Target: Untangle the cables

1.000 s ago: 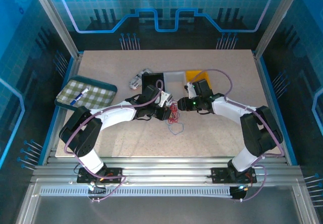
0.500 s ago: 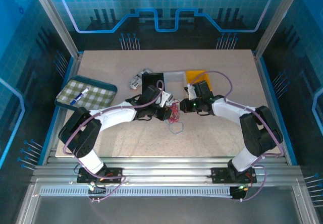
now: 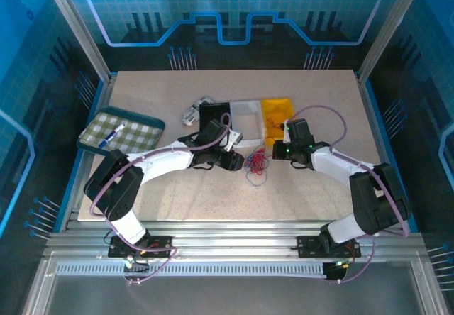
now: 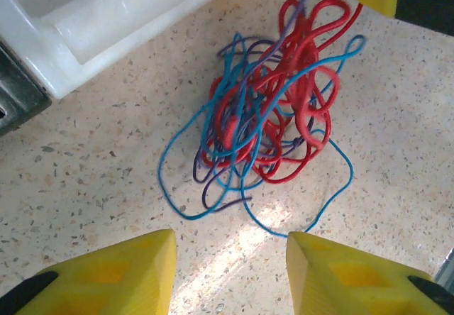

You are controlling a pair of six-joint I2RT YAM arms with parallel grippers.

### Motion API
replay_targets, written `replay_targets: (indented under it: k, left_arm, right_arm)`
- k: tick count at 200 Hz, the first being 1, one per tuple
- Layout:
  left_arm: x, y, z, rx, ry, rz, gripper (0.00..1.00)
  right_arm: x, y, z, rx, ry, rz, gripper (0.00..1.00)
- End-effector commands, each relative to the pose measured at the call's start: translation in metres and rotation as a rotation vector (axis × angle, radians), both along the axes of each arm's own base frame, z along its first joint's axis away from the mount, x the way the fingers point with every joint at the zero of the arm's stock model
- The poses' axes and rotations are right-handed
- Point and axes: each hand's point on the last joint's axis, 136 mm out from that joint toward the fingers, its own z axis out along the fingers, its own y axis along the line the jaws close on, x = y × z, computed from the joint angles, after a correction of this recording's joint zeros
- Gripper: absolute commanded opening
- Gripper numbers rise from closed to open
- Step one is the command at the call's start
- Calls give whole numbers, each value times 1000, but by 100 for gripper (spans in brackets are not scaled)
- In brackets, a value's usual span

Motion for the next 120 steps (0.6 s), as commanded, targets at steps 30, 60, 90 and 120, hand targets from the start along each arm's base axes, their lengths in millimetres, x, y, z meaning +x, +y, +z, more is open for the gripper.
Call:
replay_targets:
  k: [30, 60, 90, 120]
  left_arm:
    - [2, -17, 7, -49, 42, -55, 44]
    - [1, -35, 15, -98, 55, -126, 60]
    - [5, -51, 12, -90, 58, -171, 61]
    - [19, -64, 2, -44, 33, -172, 60]
  right_arm:
    - [-4, 3, 6, 23, -14, 32, 0]
    - [-5, 3, 4, 17, -6, 40, 0]
    - [-4, 4, 5, 22, -4, 44, 0]
    - [-4, 3, 4, 19, 1, 37, 0]
